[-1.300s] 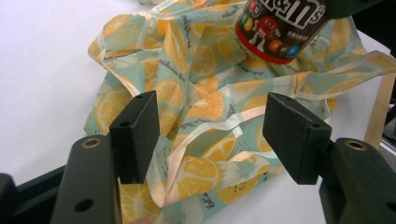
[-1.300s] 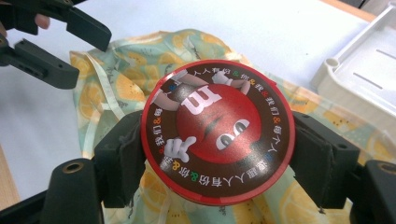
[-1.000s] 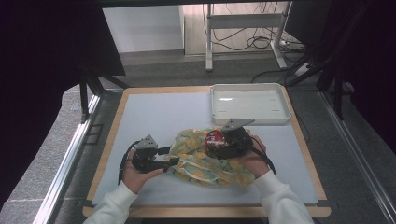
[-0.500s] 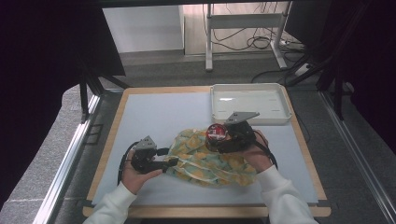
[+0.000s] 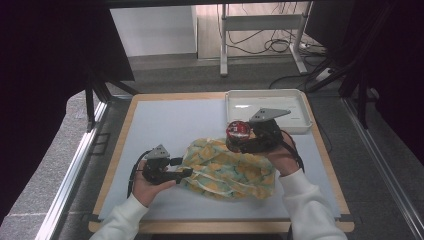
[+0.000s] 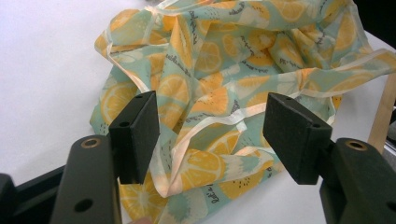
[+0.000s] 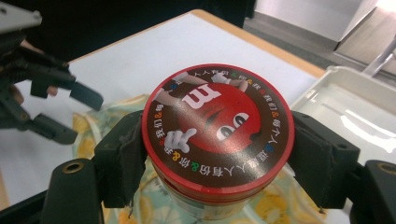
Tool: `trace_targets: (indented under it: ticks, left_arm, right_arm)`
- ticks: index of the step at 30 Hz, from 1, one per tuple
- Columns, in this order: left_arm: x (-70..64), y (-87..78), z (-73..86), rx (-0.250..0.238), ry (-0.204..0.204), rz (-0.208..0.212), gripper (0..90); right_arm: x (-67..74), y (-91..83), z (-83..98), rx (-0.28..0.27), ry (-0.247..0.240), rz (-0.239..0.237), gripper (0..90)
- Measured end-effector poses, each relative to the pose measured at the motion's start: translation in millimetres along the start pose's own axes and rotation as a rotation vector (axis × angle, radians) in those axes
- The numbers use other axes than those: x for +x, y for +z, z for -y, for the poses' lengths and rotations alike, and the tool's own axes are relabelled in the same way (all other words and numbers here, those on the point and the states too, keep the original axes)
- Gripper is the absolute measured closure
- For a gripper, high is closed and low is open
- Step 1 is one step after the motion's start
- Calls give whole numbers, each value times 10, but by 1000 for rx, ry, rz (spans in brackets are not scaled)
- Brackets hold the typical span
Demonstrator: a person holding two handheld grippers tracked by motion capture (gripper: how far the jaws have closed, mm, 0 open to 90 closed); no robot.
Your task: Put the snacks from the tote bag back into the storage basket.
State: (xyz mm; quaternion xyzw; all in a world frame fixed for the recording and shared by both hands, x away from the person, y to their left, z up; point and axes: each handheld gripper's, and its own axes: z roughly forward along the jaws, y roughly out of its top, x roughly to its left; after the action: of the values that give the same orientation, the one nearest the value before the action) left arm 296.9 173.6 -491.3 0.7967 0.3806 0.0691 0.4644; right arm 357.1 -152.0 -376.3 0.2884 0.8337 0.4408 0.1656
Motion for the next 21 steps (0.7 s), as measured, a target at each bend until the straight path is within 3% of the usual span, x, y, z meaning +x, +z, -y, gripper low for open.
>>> trace_targets:
  ticks: [21]
  left_arm:
    - [2, -7, 1, -10, 0, -11, 368]
  right_arm:
    - [-323, 138, -171, 5, 14, 43, 255]
